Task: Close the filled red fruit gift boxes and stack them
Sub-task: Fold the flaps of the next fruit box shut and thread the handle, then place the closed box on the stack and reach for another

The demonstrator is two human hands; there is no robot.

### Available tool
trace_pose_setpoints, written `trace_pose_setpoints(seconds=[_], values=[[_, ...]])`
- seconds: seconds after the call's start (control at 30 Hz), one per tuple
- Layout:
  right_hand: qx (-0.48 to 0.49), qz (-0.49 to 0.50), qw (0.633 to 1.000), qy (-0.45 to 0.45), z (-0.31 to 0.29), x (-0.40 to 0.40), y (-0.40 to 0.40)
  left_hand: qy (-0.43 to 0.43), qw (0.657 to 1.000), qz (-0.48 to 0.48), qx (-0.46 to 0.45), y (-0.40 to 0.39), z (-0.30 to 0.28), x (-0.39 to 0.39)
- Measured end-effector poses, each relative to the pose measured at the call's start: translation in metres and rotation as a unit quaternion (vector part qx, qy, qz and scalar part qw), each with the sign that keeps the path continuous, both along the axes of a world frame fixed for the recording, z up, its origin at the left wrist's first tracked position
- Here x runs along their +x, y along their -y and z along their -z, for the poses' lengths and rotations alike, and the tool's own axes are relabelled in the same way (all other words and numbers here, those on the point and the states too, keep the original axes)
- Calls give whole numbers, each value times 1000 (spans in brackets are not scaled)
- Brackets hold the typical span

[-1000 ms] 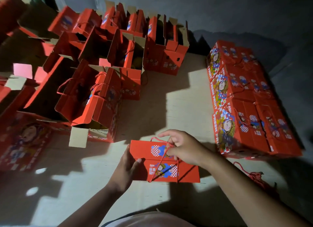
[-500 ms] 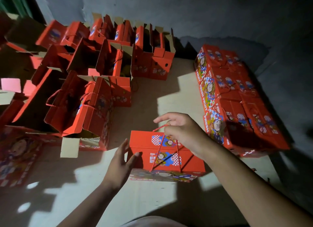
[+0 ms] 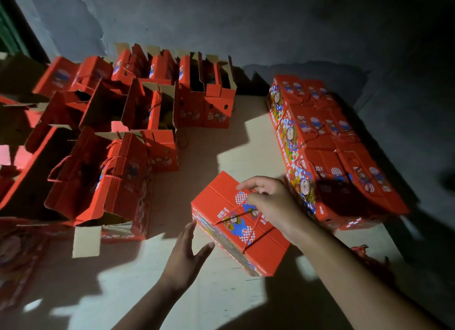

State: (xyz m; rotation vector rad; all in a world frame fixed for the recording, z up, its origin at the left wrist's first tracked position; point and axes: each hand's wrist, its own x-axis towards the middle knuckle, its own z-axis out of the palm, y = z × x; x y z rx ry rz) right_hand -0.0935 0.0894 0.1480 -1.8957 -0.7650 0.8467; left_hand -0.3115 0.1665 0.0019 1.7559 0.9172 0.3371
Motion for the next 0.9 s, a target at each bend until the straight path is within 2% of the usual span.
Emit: trace_pose_setpoints(seconds=[0.13, 0.23, 0.37, 0.47, 0.73, 0.9], values=[[4, 24, 1000, -6, -1, 5, 19, 12, 999, 14, -37, 9, -7, 23], [12, 39, 999, -13, 2, 7, 38, 17, 990, 48, -133, 25, -9, 38], [8, 68, 997, -20, 8, 10, 72, 15, 955, 37, -293, 53, 0, 55], [5, 87, 996, -15, 10, 11, 101, 1, 934, 38, -356, 75, 2, 70], [15, 149, 989, 17, 21, 34, 173, -51, 905, 79, -415, 134, 4, 115], [-61, 153, 986, 40, 21, 61, 219, -62, 887, 124, -441, 167, 5, 149]])
